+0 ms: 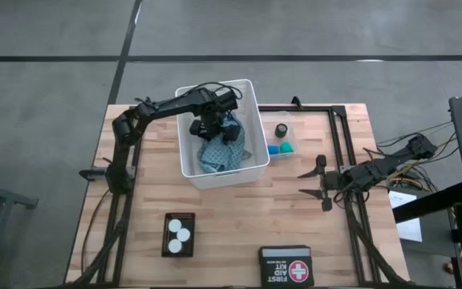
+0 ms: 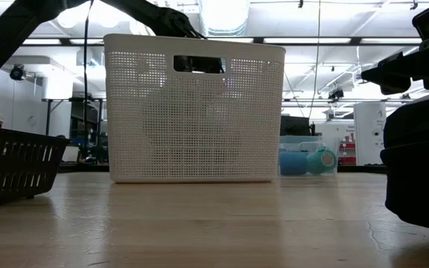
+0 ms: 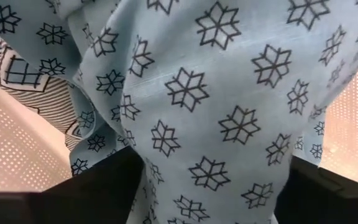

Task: Pick & place medical supplies in basket/bin
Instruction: Put the blue patient gown into the white bin, then return to Home Position

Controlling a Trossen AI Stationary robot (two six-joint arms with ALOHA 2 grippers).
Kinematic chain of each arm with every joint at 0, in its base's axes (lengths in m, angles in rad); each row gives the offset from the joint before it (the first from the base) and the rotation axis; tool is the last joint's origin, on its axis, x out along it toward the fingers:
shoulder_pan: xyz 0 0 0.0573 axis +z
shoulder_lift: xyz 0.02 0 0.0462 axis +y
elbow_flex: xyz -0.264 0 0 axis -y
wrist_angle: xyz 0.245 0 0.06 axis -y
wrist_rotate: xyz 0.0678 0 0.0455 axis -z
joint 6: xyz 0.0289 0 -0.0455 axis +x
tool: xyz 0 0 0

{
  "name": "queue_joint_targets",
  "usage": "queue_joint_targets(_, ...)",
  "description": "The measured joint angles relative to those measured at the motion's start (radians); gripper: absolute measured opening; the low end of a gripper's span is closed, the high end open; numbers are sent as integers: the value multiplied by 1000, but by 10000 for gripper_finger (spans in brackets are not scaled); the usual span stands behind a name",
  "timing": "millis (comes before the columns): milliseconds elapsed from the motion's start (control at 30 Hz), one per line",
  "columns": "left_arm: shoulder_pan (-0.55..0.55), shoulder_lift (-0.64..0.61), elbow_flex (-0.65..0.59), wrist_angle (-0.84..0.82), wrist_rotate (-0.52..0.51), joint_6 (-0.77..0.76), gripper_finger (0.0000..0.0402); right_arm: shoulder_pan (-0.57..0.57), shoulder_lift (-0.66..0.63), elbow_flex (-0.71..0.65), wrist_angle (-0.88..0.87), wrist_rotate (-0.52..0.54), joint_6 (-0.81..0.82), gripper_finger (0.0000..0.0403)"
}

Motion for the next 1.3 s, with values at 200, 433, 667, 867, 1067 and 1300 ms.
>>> queue_joint_targets(200, 0, 0, 0, 6, 10, -9, 336, 0, 0, 0, 0, 0, 0, 206)
queue_joint_targets(433, 0, -10, -1, 13, 49, 26, 341, 0, 0, 0, 0, 0, 0, 206)
queue_joint_targets(667, 0, -29, 7, 21, 115, 123, 333, 0, 0, 0, 0, 0, 0, 206)
queue_joint_targets(867, 0, -78, 7, 14, 138, 112, 332, 0, 0, 0, 0, 0, 0, 206)
queue_joint_targets(1067, 4, -158, 8, 20, 121, 91, 331, 0, 0, 0, 0, 0, 0, 206)
queue_joint_targets(1300, 1, -273, 9, 68, -64, 95, 332, 0, 0, 0, 0, 0, 0, 206)
